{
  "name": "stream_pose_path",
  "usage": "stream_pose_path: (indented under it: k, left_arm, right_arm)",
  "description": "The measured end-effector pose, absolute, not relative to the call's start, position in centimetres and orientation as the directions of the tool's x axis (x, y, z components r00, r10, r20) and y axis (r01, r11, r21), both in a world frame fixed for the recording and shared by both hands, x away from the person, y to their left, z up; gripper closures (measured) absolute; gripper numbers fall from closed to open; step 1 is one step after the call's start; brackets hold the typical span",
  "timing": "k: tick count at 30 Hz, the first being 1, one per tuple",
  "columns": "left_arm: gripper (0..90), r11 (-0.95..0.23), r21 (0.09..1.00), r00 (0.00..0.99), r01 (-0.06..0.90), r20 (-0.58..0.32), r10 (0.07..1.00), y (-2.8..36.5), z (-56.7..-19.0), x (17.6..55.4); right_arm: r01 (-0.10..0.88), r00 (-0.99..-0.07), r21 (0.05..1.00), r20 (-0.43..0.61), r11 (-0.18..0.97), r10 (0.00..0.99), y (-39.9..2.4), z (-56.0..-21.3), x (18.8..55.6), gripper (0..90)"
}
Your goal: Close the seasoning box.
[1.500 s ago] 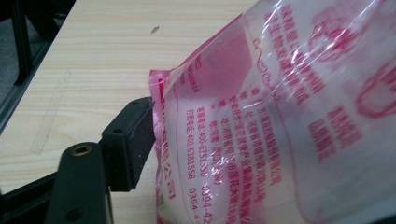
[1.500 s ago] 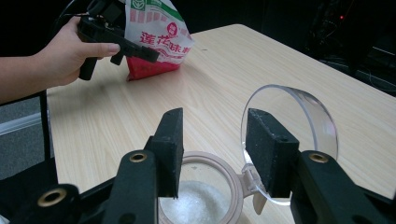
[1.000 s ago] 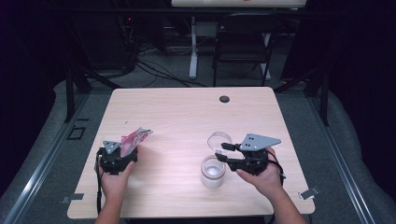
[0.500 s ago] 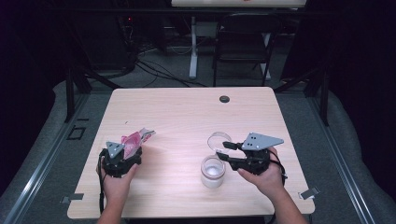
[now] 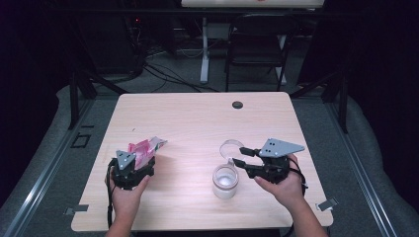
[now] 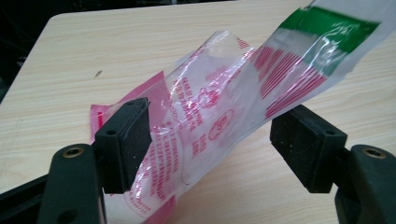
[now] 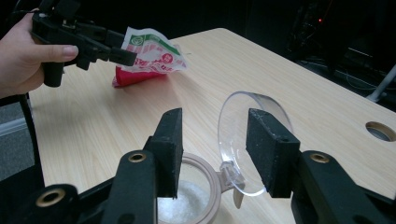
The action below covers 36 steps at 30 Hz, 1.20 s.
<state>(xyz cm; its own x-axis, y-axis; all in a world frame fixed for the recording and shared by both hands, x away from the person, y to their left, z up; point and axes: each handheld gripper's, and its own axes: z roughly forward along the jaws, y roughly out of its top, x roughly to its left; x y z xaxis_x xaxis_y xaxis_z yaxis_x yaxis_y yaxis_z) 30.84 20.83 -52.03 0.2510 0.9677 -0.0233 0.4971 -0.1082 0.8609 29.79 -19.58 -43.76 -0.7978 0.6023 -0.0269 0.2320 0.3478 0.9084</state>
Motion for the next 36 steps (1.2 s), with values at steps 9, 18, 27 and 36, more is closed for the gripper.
stream_pose_path:
  k: [9, 18, 27, 36]
  left_arm:
    - [29.2, -0.176, 0.852, 0.337, 0.493, 0.0, 0.941, 18.5, -52.4, 30.6]
    - [29.2, -0.237, 0.84, 0.4, 0.487, 0.027, 0.916, 16.6, -52.8, 30.2]
    - [29.3, -0.268, 0.835, 0.45, 0.48, 0.027, 0.893, 15.3, -53.0, 29.9]
    - [29.7, -0.272, 0.837, 0.458, 0.474, 0.029, 0.888, 15.0, -53.0, 29.5]
  right_arm:
    - [0.249, -0.772, 0.913, -0.013, 0.322, 0.635, -20.9, -43.5, 30.1, 56.3]
    - [0.28, -0.743, 0.91, 0.004, 0.306, 0.669, -21.8, -43.9, 30.7, 55.5]
    - [0.324, -0.739, 0.893, 0.032, 0.313, 0.673, -21.7, -45.0, 31.5, 54.2]
    - [0.355, -0.735, 0.882, 0.058, 0.31, 0.676, -21.6, -46.2, 32.4, 54.0]
